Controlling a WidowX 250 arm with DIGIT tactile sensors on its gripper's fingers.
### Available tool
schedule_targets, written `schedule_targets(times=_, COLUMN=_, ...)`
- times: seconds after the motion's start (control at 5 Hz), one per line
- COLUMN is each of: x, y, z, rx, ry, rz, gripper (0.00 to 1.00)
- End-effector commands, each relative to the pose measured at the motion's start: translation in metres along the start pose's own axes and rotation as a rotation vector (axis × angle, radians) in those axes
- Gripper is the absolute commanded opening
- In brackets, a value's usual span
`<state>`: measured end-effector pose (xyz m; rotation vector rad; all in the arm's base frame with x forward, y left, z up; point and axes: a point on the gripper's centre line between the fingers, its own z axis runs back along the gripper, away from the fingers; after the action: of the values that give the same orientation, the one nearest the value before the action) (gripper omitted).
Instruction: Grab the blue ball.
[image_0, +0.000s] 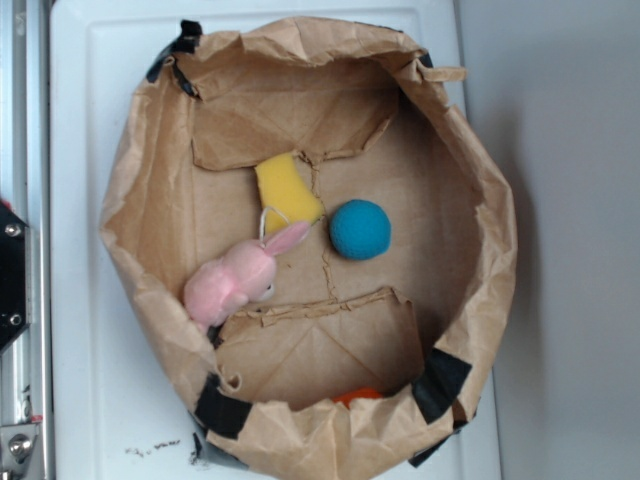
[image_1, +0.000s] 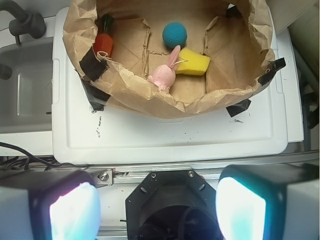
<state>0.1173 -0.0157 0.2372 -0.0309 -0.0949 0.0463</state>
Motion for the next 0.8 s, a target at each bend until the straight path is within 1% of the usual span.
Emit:
schedule_targets(times=0.0, x=0.000, y=0.000, z=0.000, rx=0.000, ry=0.000, rz=0.000, gripper=1.00)
schedule_targets(times=0.2, x=0.049, y=0.001, z=-0.014, rx=0.019, ry=-0.019, rz=-0.054, gripper=1.00)
schedule_targets(times=0.4, x=0.099, y=0.010, z=-0.024, rx=-0.013, ry=-0.052, rz=-0.071, gripper=1.00)
schedule_targets(times=0.6, x=0.099, y=0.010, z=-0.024, rx=-0.013, ry=-0.052, rz=-0.071, gripper=1.00)
